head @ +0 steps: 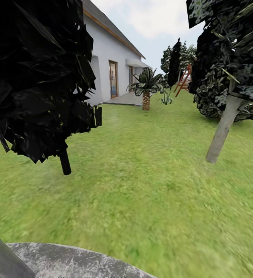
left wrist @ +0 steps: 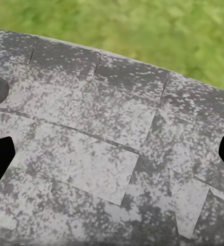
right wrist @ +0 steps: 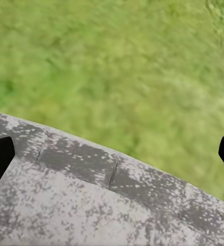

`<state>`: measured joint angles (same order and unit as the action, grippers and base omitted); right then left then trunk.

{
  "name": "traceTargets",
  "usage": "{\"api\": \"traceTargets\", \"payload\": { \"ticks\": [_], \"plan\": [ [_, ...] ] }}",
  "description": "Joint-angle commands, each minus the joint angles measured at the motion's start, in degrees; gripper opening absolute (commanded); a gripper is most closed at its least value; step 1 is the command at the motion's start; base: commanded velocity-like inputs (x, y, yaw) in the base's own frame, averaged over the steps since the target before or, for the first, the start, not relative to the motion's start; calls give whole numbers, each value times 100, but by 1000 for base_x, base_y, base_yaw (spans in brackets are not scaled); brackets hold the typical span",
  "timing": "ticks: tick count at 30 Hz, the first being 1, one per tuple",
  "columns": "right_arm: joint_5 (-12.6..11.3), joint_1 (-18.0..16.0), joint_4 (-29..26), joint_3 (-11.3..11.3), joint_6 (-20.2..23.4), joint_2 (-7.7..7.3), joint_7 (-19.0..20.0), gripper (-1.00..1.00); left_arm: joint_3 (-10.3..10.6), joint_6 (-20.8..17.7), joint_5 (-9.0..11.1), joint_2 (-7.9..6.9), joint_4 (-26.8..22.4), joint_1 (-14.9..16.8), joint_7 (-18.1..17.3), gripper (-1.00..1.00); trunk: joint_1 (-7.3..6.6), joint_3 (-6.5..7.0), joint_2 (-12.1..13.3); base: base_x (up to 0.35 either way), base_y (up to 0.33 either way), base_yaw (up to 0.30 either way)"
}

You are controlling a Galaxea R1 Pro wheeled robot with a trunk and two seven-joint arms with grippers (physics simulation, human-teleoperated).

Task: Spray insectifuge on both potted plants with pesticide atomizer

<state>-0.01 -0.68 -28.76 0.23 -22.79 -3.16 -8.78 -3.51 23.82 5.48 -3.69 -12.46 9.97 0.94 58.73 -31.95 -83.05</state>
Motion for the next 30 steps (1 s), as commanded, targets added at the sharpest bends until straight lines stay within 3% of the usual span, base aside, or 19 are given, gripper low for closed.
{"api": "traceTargets", "payload": {
  "ticks": [1,30],
  "plan": [
    [1,-2,2,3,-15,-1,-13,100,8,18,49,0,6,5,-8,100,0,-12,-3,0,0,225],
    [1,-2,6,3,-15,-1,-12,100,8,18,47,0,6,5,-8,100,0,-189,-3,0,0,225]
  ]
}}
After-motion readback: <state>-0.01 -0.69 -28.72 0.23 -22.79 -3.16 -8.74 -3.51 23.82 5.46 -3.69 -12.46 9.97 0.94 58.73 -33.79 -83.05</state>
